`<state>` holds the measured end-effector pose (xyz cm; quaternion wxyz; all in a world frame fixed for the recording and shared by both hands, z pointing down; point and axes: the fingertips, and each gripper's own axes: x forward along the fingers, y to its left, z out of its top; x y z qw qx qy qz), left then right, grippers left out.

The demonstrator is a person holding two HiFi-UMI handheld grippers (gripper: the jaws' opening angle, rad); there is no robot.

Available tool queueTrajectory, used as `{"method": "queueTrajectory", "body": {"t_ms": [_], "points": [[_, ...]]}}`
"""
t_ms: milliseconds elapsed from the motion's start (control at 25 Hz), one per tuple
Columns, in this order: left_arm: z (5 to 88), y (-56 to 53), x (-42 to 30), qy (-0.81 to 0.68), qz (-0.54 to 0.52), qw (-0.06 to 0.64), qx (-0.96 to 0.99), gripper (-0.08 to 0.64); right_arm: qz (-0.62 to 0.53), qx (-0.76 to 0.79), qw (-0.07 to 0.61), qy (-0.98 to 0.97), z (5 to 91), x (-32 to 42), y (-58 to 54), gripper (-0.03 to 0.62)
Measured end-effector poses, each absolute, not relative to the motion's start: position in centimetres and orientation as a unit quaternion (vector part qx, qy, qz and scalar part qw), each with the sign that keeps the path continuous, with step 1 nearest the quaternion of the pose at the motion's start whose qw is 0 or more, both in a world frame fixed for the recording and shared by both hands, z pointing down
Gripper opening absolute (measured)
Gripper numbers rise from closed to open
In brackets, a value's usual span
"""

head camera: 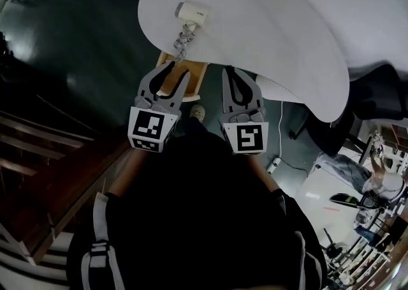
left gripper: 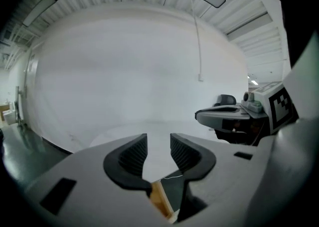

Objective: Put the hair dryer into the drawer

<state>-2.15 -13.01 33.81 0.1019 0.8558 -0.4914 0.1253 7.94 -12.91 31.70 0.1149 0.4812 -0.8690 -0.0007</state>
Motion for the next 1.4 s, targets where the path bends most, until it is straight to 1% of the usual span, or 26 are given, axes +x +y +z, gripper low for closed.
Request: {"method": "queueTrajectory", "body": {"t_ms": [160,480,880,1400], "points": [[34.5,-14.8,-1.7,-0.502,0.139,0.099,0.848,0.147,0.001,0.458,0.122,-0.88,32.9,8.0,-14.3,0.026],[36.1,-17.8,-1.2,-0.5,0.157,0.115,0.844,0.148,0.029,0.449,0.129,-0.884,34.6,8.0,-16.2,0.026],[40.0,-21.4,-1.8,-0.471,0.207,0.128,0.848,0.181,0.045,0.464,0.152,-0.871,36.8,7.8,-17.8,0.026],[48.4,-24.6,-2.4,-0.44,0.273,0.167,0.839,0.225,0.076,0.473,0.168,-0.862,40.4,6.9,-19.4,0.026]]}}
